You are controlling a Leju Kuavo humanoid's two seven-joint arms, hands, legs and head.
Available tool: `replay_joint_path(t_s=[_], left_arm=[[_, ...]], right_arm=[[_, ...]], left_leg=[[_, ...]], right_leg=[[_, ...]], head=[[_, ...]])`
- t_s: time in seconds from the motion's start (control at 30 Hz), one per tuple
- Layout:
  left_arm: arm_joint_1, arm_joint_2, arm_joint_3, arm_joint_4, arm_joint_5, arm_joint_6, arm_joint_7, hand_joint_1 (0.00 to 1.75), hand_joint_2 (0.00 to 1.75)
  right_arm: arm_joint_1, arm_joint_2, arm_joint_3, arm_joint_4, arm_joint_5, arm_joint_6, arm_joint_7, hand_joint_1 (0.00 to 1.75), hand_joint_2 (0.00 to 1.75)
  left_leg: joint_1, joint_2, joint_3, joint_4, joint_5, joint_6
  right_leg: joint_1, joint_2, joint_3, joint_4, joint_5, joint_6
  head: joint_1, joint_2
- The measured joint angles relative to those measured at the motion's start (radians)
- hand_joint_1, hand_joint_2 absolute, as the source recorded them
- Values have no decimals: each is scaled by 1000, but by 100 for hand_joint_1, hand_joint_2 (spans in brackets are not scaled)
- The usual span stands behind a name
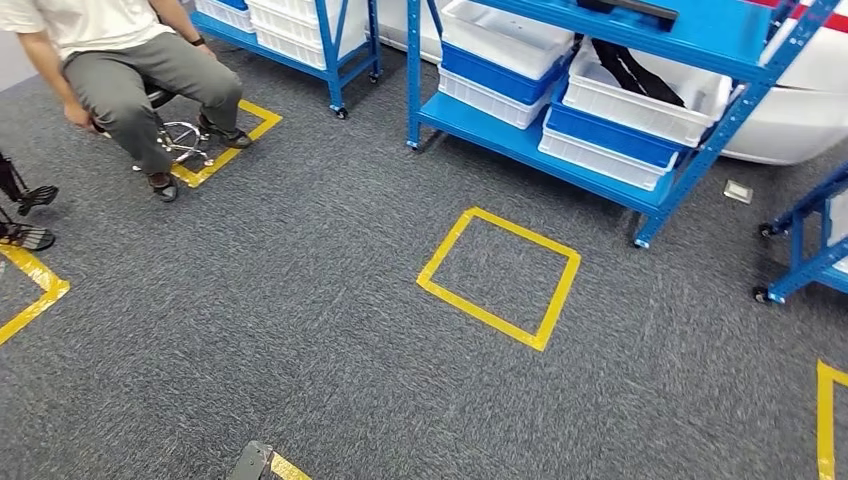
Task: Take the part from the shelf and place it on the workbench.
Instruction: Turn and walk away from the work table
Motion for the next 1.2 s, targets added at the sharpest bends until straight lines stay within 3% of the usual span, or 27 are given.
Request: replay_joint_path(t_s=[0.03, 0.07, 0.13, 0.17, 0.23, 0.27, 0.37, 0.43, 0.5, 0.53, 0.57, 0.6, 0.63, 0.7, 0.73, 0.87, 0.93, 1.0, 1.03, 1.07, 1.1, 1.17, 1.2], left_arm=[[0, 0, 0, 0, 0, -1, 0, 0, 0], [0, 0, 0, 0, 0, -1, -1, 0, 0], [0, 0, 1, 0, 0, 0, -2, 0, 0], [0, 0, 1, 0, 0, 1, -2, 0, 0], [-1, 2, 1, 0, 0, 4, -2, 0, 0], [-2, 2, 1, 0, 0, 4, -2, 0, 0], [-3, 3, 1, -1, 0, 8, -1, 0, 0], [-3, 4, 1, -1, 0, 10, 0, 0, 0], [-2, 4, 1, 0, -1, 12, 3, 0, 0], [-2, 4, 1, 0, -1, 12, 4, 0, 0], [-2, 5, 1, 0, -1, 12, 6, 0, 0], [-2, 5, 1, 0, -2, 12, 7, 0, 0], [-2, 5, 1, 0, -2, 12, 8, 0, 0], [-3, 7, 1, 0, -3, 13, 11, 0, 0], [-3, 7, 1, 0, -4, 13, 12, 0, 0], [-4, 7, 1, 0, -8, 15, 15, 0, 0], [-5, 7, 1, -1, -9, 15, 16, 0, 0], [-6, 7, 0, -1, -10, 15, 17, 0, 0], [-6, 7, 0, -1, -11, 14, 18, 0, 0], [-6, 6, 0, -1, -11, 14, 19, 0, 0], [-6, 6, 0, -1, -12, 15, 20, 0, 0], [-7, 5, -1, -1, -13, 15, 21, 0, 0], [-7, 5, -1, -1, -13, 15, 22, 0, 0]], right_arm=[[-1, 0, 0, 0, 0, 0, 0, 0, 175], [-3, -1, 0, 0, 0, 1, 0, 0, 175], [-4, -2, 0, 0, 0, 1, 1, 0, 175], [-4, -3, 0, 0, -1, 1, 2, 0, 175], [-4, -3, 1, 0, -1, 2, 2, 0, 175], [-5, -3, 1, 0, -2, 2, 1, 0, 175], [-10, -2, 0, 0, -4, 2, 1, 0, 175], [-13, 1, 0, 0, -8, 2, 1, 0, 175], [-16, 2, 0, 0, -12, 3, 1, 0, 175], [-18, 2, 0, 0, -14, 3, 1, 0, 175], [-20, 2, 0, 0, -15, 3, 1, 0, 175], [-21, 3, -1, 0, -16, 3, 1, 0, 175], [-22, 4, -1, 0, -16, 3, 1, 0, 175], [-25, 6, -1, 0, -17, 3, 1, 0, 175], [-26, 6, -1, 0, -17, 3, 1, 0, 175], [-34, 6, -2, 0, -18, 3, 1, 0, 175], [-37, 5, -2, -1, -20, 3, 1, 0, 175], [-42, 6, -2, -1, -24, 4, 0, 0, 175], [-45, 7, -2, -1, -25, 4, -1, 0, 175], [-46, 7, -2, -1, -26, 4, -1, 0, 175], [-46, 7, -2, -1, -26, 4, -1, 0, 175], [-40, 7, -2, -1, -25, 4, 0, 0, 175], [-37, 7, -2, 0, -25, 4, 1, 0, 175]], left_leg=[[0, 7, 0, 0, -1, -1], [1, 11, 1, 0, -1, -2], [2, 16, 4, 1, -4, -8], [1, 17, 5, 1, -7, -15], [-2, 18, 7, 1, -12, -31], [-1, 18, 9, 0, -14, -37], [6, 17, 2, 35, -37, -50], [6, 14, -53, 145, -89, -52], [6, 13, -133, 274, -129, -52], [6, 13, -159, 302, -124, -51], [6, 13, -167, 293, -98, -49], [6, 13, -157, 249, -57, -46], [5, 13, -134, 181, -10, -40], [0, 13, -88, 71, 42, -31], [-4, 13, -76, 45, 48, -27], [-6, 13, -64, 23, 41, -13], [-2, 17, -54, 13, 40, -3], [-2, 20, -49, 13, 34, 3], [-2, 21, -46, 13, 31, 4], [-2, 20, -42, 13, 28, 3], [-1, 19, -37, 13, 25, 1], [-1, 15, -28, 14, 19, -6], [-4, 14, -25, 15, 15, -12]], right_leg=[[-2, -3, 4, 4, 3, 7], [-4, -5, 28, -30, 18, 16], [-9, -11, 103, -159, 58, 28], [-7, -12, 135, -217, 71, 27], [-1, -12, 167, -279, 77, 11], [3, -11, 167, -278, 76, 2], [-7, -8, 185, -282, 76, -21], [-7, -9, 198, -284, 73, -34], [-1, -9, 205, -283, 67, -43], [1, -7, 209, -283, 63, -46], [3, -4, 215, -283, 59, -47], [4, -2, 223, -283, 53, -47], [4, 1, 229, -283, 46, -45], [11, 3, 236, -283, 31, -36], [15, 3, 236, -284, 26, -31], [15, -1, 238, -275, 8, -13], [12, -6, 200, -190, -30, -12], [10, -8, 125, -55, -76, -11], [10, -10, 98, -10, -84, -7], [8, -11, 90, -4, -74, 1], [6, -13, 101, -38, -48, 11], [0, -17, 151, -173, 24, 29], [0, -17, 169, -229, 50, 28]], head=[[0, 0], [0, 0], [1, 0], [1, 0], [0, 0], [-1, 0], [-5, 0], [-10, 0], [-12, 0], [-12, 0], [-12, 0], [-12, 0], [-13, 0], [-11, 0], [-11, 0], [-10, 0], [-8, 0], [-7, 0], [-7, 0], [-7, 0], [-6, 0], [-5, 0], [-5, 0]])
